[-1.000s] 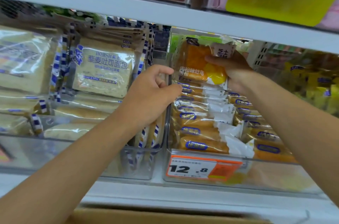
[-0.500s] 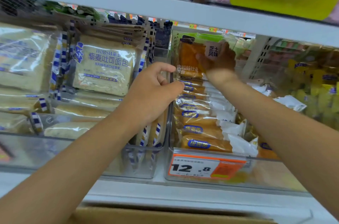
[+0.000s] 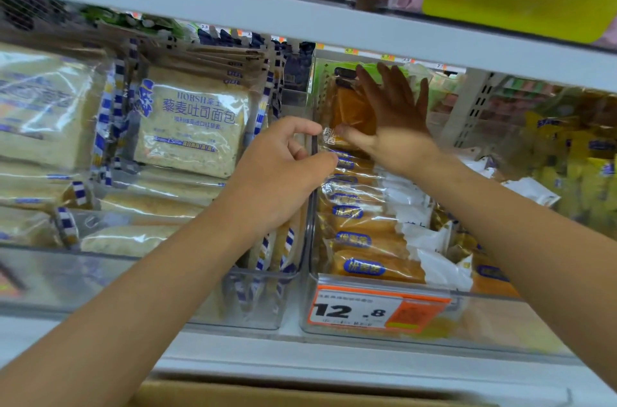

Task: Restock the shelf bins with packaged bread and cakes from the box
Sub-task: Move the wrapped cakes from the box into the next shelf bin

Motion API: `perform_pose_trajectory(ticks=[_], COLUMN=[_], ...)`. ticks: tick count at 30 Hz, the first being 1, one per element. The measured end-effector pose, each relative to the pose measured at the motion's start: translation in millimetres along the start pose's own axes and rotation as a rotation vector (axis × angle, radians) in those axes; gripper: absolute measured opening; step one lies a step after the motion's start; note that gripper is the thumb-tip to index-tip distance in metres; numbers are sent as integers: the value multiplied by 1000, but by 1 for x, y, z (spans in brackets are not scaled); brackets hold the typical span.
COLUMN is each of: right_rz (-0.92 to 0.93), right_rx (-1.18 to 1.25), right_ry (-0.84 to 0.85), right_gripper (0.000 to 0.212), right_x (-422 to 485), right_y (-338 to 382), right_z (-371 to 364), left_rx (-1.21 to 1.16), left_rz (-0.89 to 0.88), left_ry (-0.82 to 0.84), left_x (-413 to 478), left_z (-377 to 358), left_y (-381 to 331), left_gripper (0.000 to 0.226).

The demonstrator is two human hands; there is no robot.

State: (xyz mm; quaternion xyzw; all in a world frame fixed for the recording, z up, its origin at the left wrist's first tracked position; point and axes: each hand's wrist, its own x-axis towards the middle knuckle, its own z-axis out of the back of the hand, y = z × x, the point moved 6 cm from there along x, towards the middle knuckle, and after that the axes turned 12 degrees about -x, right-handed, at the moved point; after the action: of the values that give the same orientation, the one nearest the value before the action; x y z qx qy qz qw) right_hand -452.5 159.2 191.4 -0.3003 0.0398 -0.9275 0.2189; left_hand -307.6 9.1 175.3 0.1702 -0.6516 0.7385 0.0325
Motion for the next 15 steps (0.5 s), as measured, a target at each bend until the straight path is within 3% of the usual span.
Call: perform_pose_trajectory(ticks=[7, 15], right_rz=[144, 112], right_rx=[-153, -34], right_ry=[11, 55], right_gripper=[89, 91], right_x=[17, 12], right_y=[0, -2], right_z=[-8, -13], left_rx=[0, 10], left_rz=[2, -16], left_ry=[7, 3], left_x=[2, 3], left_z=[0, 0], left_y=[3, 3], left_gripper=[30, 30])
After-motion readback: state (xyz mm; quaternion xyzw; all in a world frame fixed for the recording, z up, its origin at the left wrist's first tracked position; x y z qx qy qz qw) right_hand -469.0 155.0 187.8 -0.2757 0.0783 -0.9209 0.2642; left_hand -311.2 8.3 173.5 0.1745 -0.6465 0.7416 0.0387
